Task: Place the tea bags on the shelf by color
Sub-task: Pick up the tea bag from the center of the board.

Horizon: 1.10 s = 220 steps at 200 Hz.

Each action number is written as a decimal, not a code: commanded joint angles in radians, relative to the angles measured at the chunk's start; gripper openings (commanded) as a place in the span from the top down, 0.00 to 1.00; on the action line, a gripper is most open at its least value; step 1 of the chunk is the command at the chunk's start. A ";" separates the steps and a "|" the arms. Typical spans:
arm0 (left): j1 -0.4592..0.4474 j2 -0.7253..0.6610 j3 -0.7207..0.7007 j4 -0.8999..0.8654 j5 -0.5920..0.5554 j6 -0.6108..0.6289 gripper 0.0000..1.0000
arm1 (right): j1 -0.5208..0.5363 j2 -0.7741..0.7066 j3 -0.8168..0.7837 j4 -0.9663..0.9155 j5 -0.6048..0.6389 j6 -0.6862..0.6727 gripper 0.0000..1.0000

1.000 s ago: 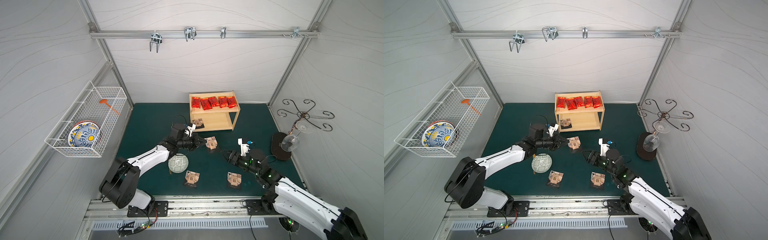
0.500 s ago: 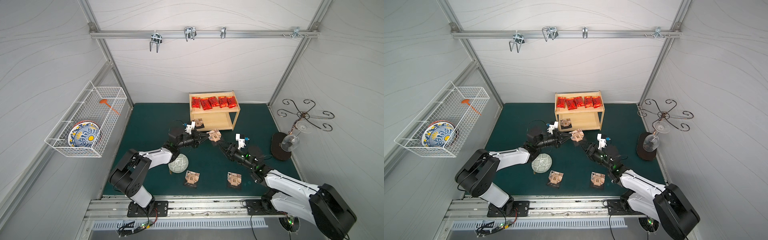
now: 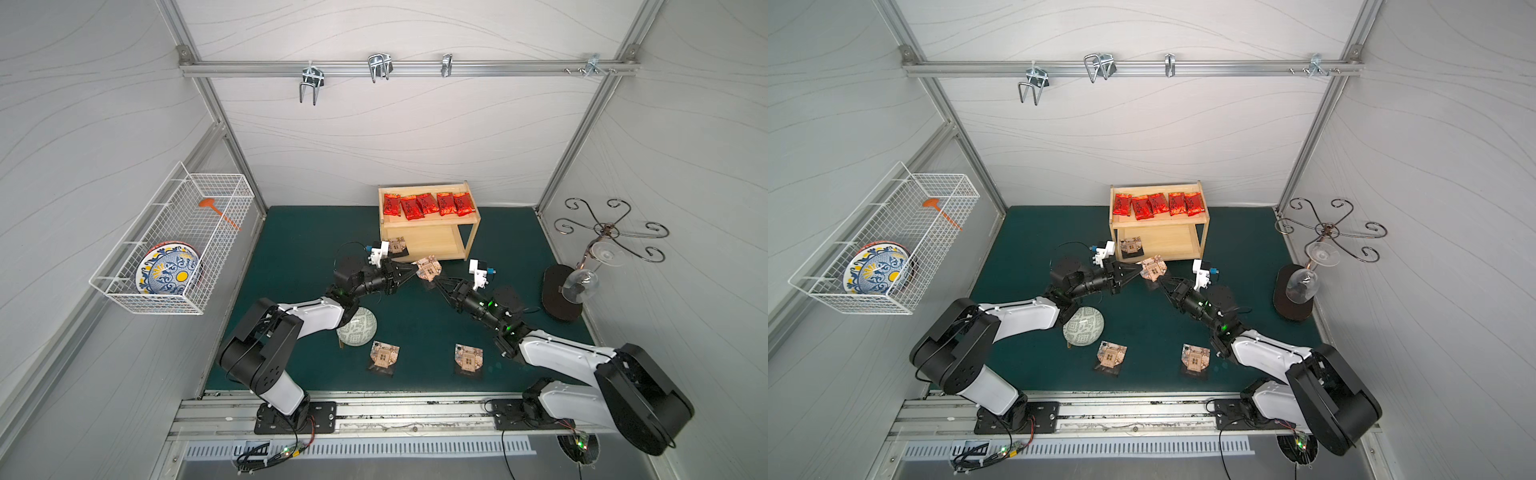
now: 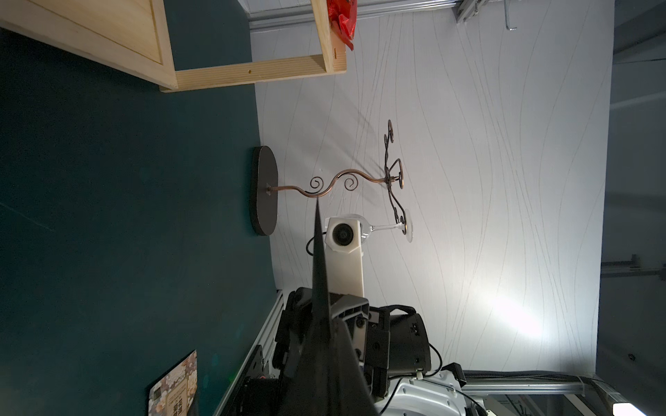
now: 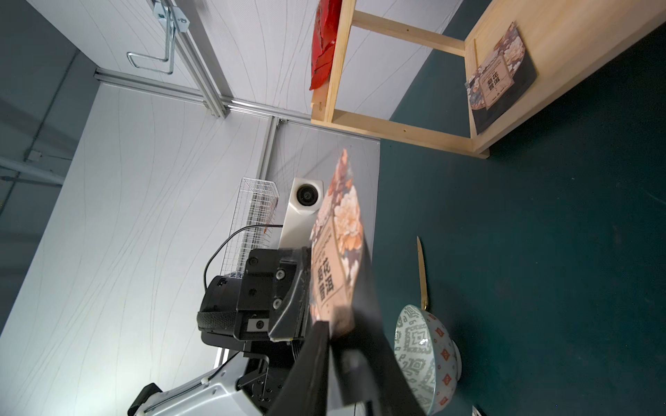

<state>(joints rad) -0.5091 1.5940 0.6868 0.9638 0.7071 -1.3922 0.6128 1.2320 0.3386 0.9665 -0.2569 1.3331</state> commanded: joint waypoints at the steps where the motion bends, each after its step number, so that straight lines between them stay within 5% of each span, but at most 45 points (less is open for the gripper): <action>1: 0.004 -0.005 -0.002 0.073 0.002 -0.001 1.00 | -0.005 -0.002 0.004 0.091 -0.012 0.015 0.88; 47: 0.004 -0.017 -0.003 0.048 0.002 0.017 1.00 | -0.005 -0.073 -0.013 0.021 0.008 -0.008 1.00; 81: 0.010 -0.053 0.018 -0.059 0.015 0.072 1.00 | -0.002 -0.087 -0.009 -0.032 0.018 -0.043 1.00; 112: 0.054 -0.161 0.059 -0.372 0.025 0.223 0.46 | -0.003 -0.019 0.014 -0.051 0.052 -0.103 1.00; 125: 0.080 -0.219 0.079 -0.549 0.017 0.319 0.35 | -0.002 0.041 0.030 -0.036 0.082 -0.136 1.00; 220: 0.275 -0.404 0.138 -1.133 0.055 0.639 0.29 | 0.003 0.671 0.346 0.321 0.314 -0.195 1.00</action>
<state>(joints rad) -0.2577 1.2083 0.7506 -0.0189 0.7284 -0.8822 0.6140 1.7844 0.5957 1.1381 -0.0261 1.1507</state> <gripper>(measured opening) 0.707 0.054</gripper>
